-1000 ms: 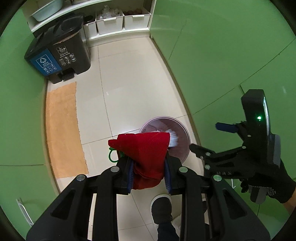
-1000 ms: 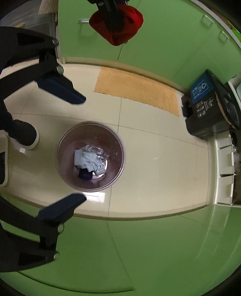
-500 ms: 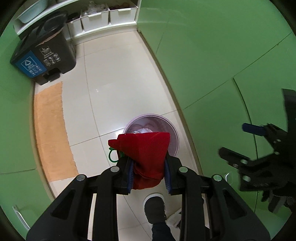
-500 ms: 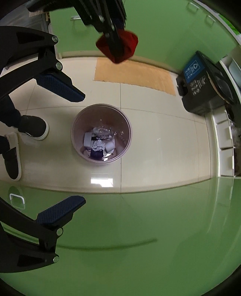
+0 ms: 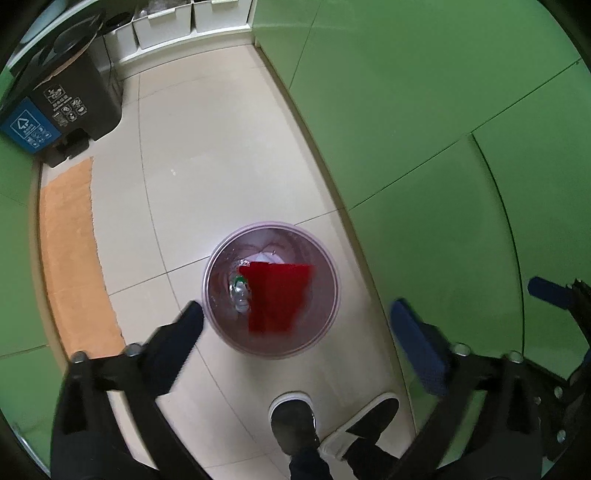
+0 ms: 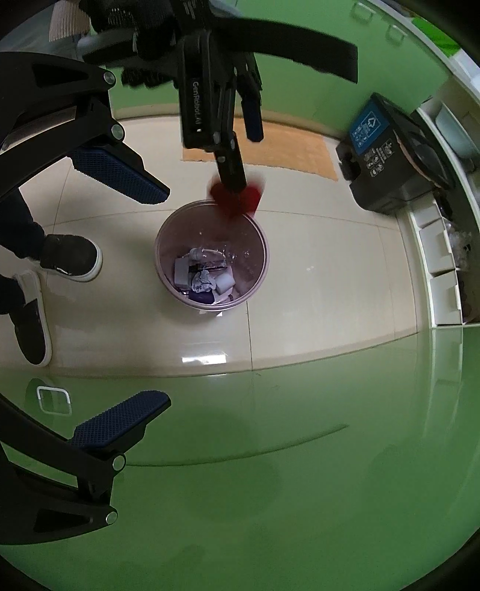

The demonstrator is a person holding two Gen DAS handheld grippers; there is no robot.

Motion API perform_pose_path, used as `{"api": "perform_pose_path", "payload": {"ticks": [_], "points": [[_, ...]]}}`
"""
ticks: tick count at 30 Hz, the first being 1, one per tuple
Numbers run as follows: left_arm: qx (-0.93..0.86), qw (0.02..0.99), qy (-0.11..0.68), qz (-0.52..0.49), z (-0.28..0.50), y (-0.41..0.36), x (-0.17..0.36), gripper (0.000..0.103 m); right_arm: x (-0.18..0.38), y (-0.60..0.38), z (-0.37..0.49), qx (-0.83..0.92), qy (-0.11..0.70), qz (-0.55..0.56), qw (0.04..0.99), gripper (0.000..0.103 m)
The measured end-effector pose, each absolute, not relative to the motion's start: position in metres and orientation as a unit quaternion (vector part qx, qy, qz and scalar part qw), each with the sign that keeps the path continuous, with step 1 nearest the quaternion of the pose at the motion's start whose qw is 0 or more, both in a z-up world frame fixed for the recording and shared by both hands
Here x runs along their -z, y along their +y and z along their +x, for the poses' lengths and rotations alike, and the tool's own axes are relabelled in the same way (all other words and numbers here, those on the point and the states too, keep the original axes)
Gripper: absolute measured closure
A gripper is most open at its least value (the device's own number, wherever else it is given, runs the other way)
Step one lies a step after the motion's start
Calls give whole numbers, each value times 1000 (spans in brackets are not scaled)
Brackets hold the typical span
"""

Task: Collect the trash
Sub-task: 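Carry the paper and red cloth over the pink bin and open both tools, then raise both tools back toward the counter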

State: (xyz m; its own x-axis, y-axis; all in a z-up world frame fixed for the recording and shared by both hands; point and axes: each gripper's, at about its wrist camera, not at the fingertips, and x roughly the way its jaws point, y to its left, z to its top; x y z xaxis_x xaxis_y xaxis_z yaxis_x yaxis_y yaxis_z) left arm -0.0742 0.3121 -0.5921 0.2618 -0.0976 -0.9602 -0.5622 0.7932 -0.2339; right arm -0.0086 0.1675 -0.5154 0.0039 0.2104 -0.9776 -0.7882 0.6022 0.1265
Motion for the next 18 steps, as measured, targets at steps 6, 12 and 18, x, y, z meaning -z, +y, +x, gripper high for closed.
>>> {"api": "perform_pose_path", "payload": {"ticks": [6, 12, 18], "points": [[-163, 736, 601, -264, -71, 304, 578, 3, 499, 161, -12, -371, 597, -235, 672, 6], [-181, 740, 598, -252, -84, 305, 523, 3, 457, 160, -21, -373, 594, -225, 676, 6], [-198, 752, 580, -241, -107, 304, 431, 3, 383, 164, -41, -394, 583, -209, 679, 6]]}}
